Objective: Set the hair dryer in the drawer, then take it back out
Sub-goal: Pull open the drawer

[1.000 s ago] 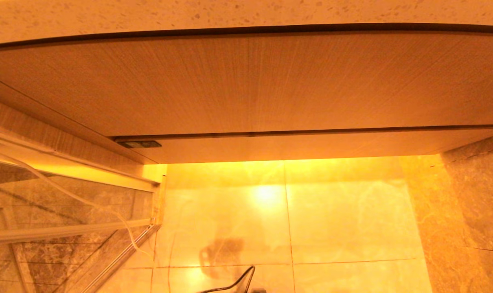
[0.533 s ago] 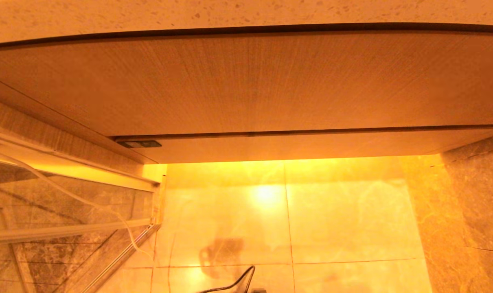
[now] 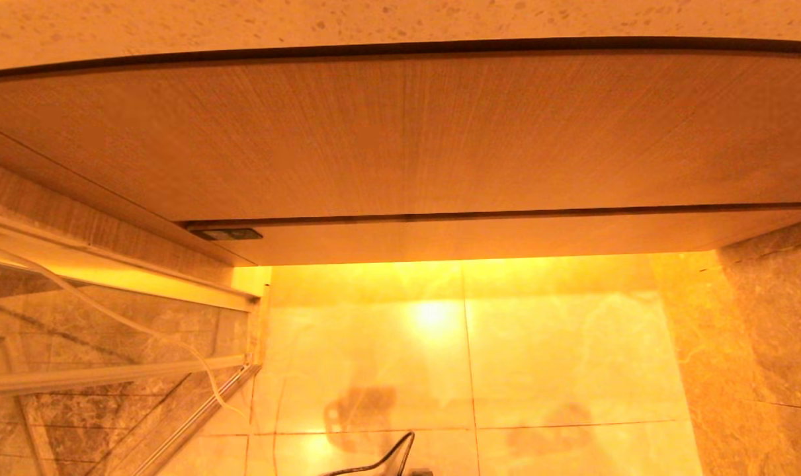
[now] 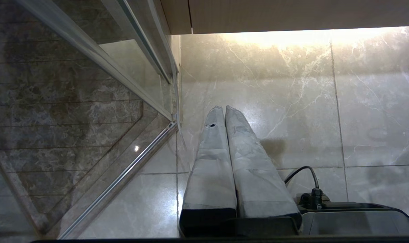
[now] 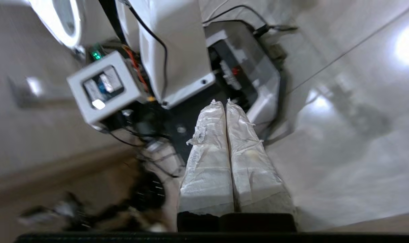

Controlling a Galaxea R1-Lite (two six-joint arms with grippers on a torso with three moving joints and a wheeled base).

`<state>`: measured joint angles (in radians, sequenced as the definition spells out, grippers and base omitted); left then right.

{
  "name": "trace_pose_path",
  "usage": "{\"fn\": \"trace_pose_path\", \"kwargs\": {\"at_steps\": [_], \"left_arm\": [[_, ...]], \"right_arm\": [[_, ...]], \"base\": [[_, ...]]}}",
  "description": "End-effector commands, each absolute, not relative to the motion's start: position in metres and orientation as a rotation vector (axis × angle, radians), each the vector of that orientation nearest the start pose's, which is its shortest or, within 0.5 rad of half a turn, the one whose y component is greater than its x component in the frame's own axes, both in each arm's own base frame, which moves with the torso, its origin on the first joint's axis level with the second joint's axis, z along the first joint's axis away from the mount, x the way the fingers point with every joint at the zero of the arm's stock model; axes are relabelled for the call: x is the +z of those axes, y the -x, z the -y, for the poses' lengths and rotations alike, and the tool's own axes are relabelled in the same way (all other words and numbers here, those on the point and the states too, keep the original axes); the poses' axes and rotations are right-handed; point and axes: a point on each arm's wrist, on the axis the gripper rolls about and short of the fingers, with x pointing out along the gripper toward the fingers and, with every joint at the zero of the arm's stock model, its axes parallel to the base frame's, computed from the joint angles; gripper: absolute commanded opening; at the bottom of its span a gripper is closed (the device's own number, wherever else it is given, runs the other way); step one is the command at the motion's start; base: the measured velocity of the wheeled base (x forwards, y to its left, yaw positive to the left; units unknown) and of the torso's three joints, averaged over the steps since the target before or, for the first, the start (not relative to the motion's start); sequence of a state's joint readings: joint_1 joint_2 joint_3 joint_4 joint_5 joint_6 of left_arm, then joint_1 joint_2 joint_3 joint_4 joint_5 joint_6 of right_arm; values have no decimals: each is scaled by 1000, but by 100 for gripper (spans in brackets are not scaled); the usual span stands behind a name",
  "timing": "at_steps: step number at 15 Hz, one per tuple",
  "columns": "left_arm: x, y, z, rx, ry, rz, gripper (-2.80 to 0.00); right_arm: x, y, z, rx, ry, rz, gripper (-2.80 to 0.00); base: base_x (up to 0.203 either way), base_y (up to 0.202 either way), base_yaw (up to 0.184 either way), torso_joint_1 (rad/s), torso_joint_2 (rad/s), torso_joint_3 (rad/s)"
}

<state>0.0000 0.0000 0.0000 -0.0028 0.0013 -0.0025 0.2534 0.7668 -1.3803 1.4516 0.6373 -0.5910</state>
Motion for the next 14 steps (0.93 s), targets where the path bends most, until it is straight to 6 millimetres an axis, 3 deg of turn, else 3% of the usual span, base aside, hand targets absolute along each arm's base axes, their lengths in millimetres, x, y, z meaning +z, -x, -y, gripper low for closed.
{"fn": "trace_pose_path", "kwargs": {"at_steps": [1, 4, 6, 8, 12, 14], "left_arm": [[76, 23, 0, 2, 3, 3, -280], [76, 23, 0, 2, 3, 3, -280], [76, 23, 0, 2, 3, 3, -280], [76, 23, 0, 2, 3, 3, -280], [76, 23, 0, 2, 3, 3, -280], [76, 23, 0, 2, 3, 3, -280]], "right_arm": [[310, 31, -5, 1071, 438, -590, -280], [311, 18, -4, 917, 648, -701, -280], [310, 14, -3, 904, 900, -675, -280], [310, -6, -4, 846, 1146, -602, -280], [310, -53, -17, 861, 1220, -471, -280], [309, -64, -22, 970, 1225, -388, -280]], "base": [[0, 0, 0, 0, 0, 0], [0, 0, 0, 0, 0, 0], [0, 0, 0, 0, 0, 0], [0, 0, 0, 0, 0, 0], [0, 0, 0, 0, 0, 0], [0, 0, 0, 0, 0, 0]]}}
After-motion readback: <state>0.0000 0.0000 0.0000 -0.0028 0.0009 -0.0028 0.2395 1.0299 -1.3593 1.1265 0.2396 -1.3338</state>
